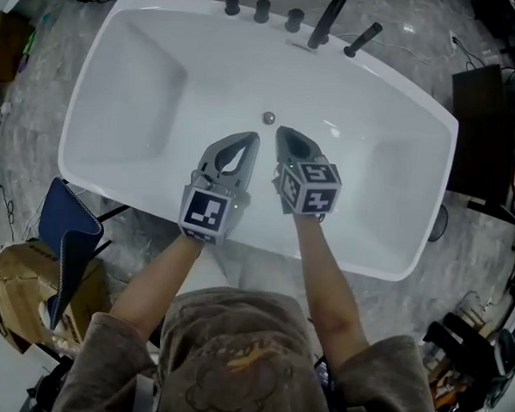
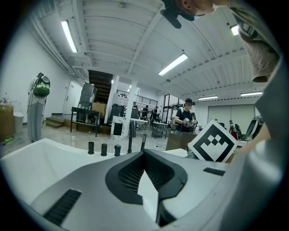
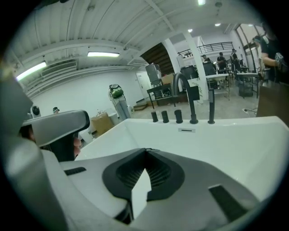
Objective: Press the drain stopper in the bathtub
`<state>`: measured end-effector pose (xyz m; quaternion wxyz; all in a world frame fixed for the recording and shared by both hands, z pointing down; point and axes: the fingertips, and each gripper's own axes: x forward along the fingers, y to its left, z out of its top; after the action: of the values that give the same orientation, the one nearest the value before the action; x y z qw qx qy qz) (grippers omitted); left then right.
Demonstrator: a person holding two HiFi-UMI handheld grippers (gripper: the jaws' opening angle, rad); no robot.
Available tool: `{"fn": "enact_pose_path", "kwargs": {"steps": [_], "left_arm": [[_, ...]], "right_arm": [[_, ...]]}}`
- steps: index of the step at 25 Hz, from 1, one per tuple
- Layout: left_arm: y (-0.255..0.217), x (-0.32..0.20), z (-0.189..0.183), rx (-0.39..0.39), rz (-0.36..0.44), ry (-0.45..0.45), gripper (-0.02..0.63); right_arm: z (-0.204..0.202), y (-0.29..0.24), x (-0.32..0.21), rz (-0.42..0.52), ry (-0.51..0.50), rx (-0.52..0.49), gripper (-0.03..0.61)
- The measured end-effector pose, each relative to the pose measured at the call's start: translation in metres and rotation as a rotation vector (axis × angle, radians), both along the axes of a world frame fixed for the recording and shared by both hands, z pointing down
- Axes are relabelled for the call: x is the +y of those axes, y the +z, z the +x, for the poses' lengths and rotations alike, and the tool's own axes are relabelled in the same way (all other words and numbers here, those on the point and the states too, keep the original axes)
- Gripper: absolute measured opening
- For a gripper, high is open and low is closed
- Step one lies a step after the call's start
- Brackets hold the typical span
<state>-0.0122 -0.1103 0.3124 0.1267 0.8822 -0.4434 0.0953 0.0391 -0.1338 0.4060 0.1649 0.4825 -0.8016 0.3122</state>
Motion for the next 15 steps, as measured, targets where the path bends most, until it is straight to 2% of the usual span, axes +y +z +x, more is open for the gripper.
{"fn": "enact_pose_path", "kwargs": {"steps": [8, 15], "left_arm": [[-0.077, 0.046, 0.004, 0.021, -0.023, 0.012, 0.009], [-0.123, 0.074, 0.002, 0.019, -0.018, 0.037, 0.009]], "right_arm": [[-0.014, -0.105, 0.04, 0.093, -0.098, -0.045, -0.002], [-0.014, -0.165, 0.08, 0.152, -0.179, -0.083, -0.002]]}}
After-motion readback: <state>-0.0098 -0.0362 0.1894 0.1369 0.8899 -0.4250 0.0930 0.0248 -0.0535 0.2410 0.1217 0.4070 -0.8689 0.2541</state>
